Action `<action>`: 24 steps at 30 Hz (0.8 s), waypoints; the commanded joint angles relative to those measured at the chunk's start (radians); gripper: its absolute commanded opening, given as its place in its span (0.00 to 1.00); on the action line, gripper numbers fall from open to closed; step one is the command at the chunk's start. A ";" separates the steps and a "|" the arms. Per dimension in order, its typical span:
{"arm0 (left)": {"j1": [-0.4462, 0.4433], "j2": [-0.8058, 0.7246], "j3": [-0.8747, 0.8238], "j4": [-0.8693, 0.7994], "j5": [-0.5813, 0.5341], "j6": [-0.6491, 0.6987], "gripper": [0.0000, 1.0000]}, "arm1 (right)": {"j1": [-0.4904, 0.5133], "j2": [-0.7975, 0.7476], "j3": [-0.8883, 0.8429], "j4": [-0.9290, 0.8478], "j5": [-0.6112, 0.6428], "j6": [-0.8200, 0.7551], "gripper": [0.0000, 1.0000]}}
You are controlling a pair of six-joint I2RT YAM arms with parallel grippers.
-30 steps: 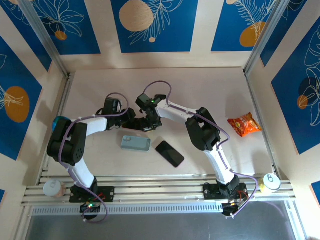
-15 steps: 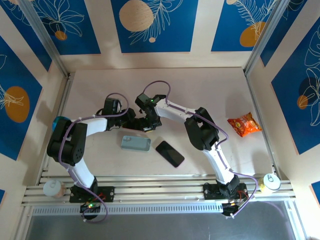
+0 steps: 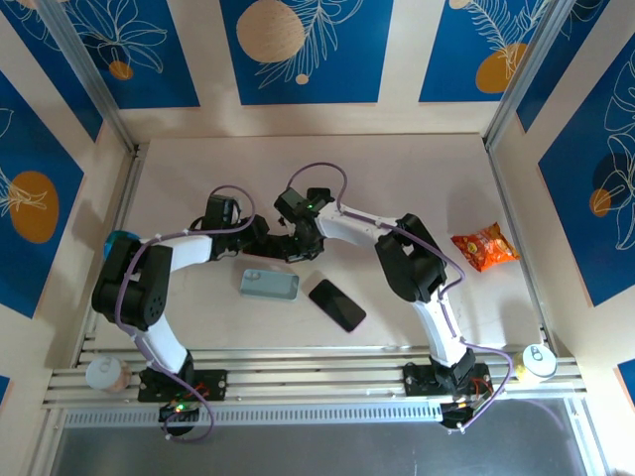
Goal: Put the phone into the phone case
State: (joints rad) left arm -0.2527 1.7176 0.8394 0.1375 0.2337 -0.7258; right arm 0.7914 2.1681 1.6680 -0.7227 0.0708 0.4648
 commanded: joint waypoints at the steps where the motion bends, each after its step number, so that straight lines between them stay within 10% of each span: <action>1: 0.007 -0.014 0.005 -0.102 -0.022 0.012 0.59 | -0.003 -0.005 -0.052 -0.039 -0.052 0.019 0.00; 24: 0.007 -0.009 0.008 -0.113 -0.023 0.007 0.59 | -0.049 -0.063 0.040 -0.041 -0.076 0.028 0.00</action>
State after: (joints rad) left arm -0.2527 1.7153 0.8463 0.1112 0.2302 -0.7235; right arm 0.7547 2.1426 1.6665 -0.7471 0.0185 0.4808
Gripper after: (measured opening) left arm 0.594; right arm 0.042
